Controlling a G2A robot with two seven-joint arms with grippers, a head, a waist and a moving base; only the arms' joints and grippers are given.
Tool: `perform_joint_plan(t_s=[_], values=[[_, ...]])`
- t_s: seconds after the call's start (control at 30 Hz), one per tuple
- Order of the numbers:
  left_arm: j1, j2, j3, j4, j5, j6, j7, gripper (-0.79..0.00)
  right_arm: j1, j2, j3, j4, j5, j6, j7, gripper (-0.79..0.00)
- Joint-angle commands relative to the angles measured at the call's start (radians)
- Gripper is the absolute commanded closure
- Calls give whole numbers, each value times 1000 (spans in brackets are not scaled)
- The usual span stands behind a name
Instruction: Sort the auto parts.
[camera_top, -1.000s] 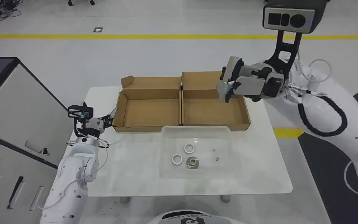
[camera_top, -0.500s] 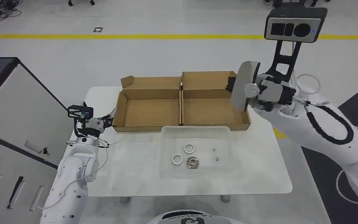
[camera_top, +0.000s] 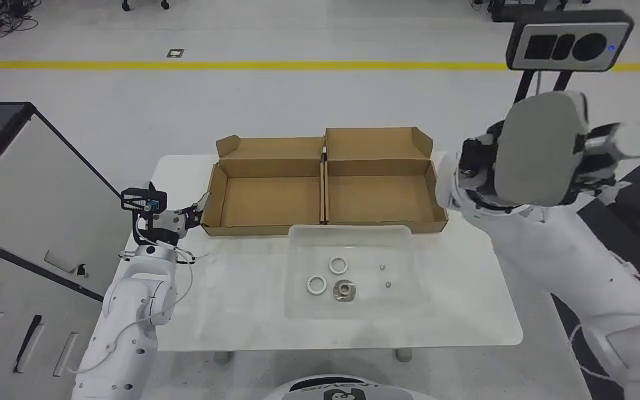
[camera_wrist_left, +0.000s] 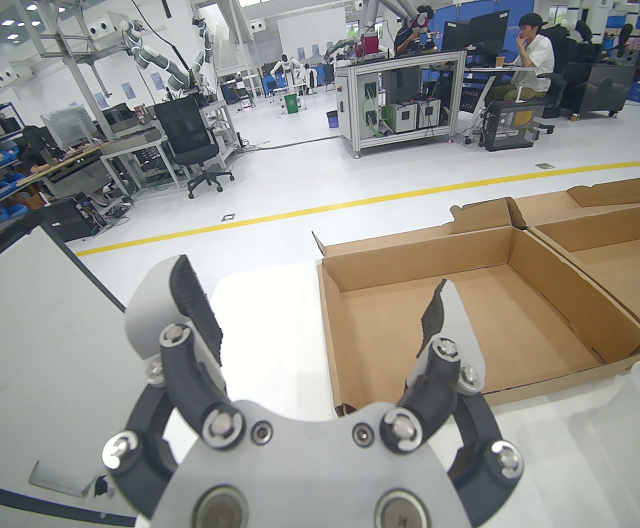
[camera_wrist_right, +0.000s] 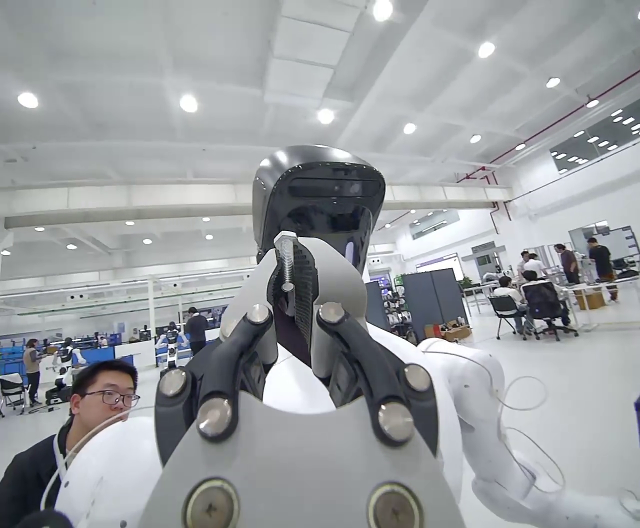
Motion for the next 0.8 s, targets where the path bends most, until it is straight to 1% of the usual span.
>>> perform_joint_plan(t_s=[0.0, 0.1, 0.27, 0.43, 0.53, 0.67, 0.77], values=[[0, 0, 0, 0, 0, 0, 0, -785, -25, -16, 39, 13, -7, 31, 31, 0], [0, 0, 0, 0, 0, 0, 0, -785, -58, -39, 88, 42, -53, 71, 71, 0], [0, 0, 0, 0, 0, 0, 0, -785, -93, -68, 126, 89, -156, 104, 103, 0], [0, 0, 0, 0, 0, 0, 0, -785, -103, -79, 153, 137, -308, 117, 117, 0], [0, 0, 0, 0, 0, 0, 0, -785, -110, -84, 164, 140, -359, 124, 108, 0], [0, 0, 0, 0, 0, 0, 0, -785, -126, -91, 177, 127, -383, 133, 92, 0], [0, 0, 0, 0, 0, 0, 0, -785, -145, -98, 179, 113, -337, 131, 103, 0]])
